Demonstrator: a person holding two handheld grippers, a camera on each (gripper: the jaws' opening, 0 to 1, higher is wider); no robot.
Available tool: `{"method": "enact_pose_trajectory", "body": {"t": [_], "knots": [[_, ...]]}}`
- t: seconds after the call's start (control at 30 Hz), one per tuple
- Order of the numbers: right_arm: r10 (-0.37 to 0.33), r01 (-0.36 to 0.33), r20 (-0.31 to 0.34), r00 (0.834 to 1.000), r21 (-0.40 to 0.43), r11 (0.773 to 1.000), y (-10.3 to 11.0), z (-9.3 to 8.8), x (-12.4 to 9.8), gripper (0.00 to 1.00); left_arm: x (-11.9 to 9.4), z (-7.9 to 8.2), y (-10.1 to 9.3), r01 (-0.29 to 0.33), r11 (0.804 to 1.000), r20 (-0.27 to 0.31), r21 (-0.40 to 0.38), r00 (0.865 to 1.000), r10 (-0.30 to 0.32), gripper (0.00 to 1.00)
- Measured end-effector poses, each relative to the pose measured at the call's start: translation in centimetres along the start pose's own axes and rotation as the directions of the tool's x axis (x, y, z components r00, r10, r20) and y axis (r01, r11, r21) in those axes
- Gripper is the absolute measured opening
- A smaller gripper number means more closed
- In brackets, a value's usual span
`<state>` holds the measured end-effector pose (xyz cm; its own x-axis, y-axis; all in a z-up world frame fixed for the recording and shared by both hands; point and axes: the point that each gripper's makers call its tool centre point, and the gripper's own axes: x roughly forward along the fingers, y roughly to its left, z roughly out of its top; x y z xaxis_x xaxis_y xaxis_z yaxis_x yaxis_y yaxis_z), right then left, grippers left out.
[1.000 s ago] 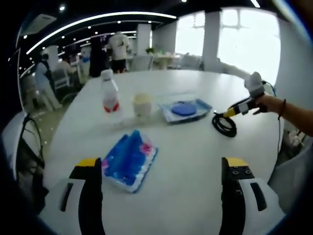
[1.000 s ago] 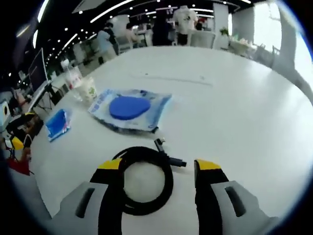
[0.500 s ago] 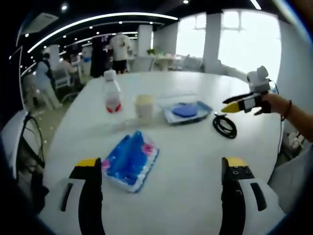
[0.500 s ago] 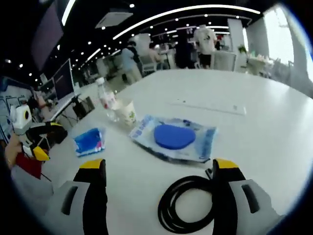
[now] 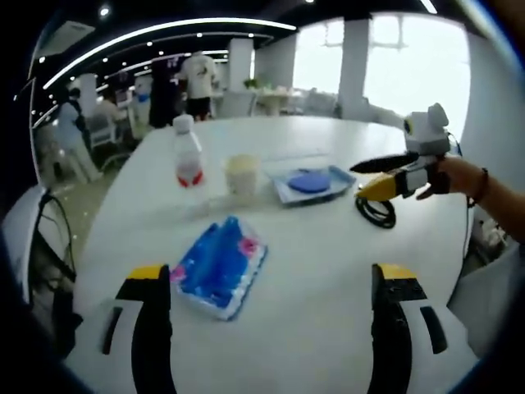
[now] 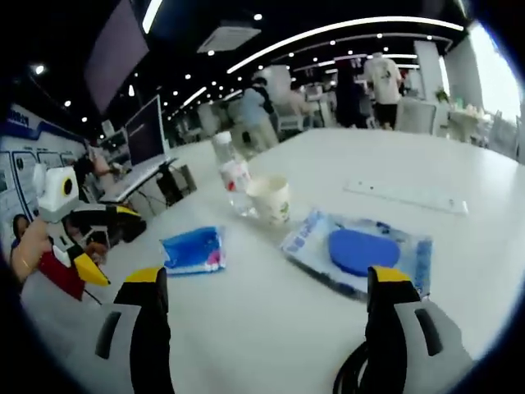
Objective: Arrange the tabletop items into an orderly group along one side of the table until the central work area is clear of visible clutter.
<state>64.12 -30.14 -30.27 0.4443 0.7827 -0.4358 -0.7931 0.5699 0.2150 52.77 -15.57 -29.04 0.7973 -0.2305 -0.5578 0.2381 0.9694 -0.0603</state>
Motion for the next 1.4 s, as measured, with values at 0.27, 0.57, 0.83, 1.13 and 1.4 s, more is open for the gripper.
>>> {"method": "enact_pose_trajectory", "body": {"t": [0.27,0.57,0.83,1.13,1.4], "knots": [[0.073,-0.072,0.043,0.996,-0.016,0.997,2.5,0.5,3.0,0.99,-0.6,0.4,0.7,-0.022,1.000,0.013,-0.002,1.000,0.022,0.99],[0.143,-0.140,0.079,0.987,-0.041,0.989,4.9,0.3,6.7,0.95,-0.8,0.0,1.5,-0.042,0.999,0.000,-0.009,0.999,0.042,0.99],[0.159,-0.160,0.119,0.980,-0.004,0.987,6.0,0.0,9.6,0.91,-0.9,0.3,1.9,-0.052,0.998,0.017,-0.030,0.998,0.052,0.99],[0.129,-0.136,0.151,0.980,0.041,0.990,6.7,-0.7,12.4,0.86,-0.9,-0.2,2.2,-0.059,0.998,-0.005,-0.030,0.998,0.059,0.99],[0.071,-0.093,0.206,0.976,0.100,0.991,6.8,0.2,14.1,0.75,-0.9,-0.5,2.5,-0.068,0.997,-0.017,-0.026,0.998,0.067,0.99]]}}
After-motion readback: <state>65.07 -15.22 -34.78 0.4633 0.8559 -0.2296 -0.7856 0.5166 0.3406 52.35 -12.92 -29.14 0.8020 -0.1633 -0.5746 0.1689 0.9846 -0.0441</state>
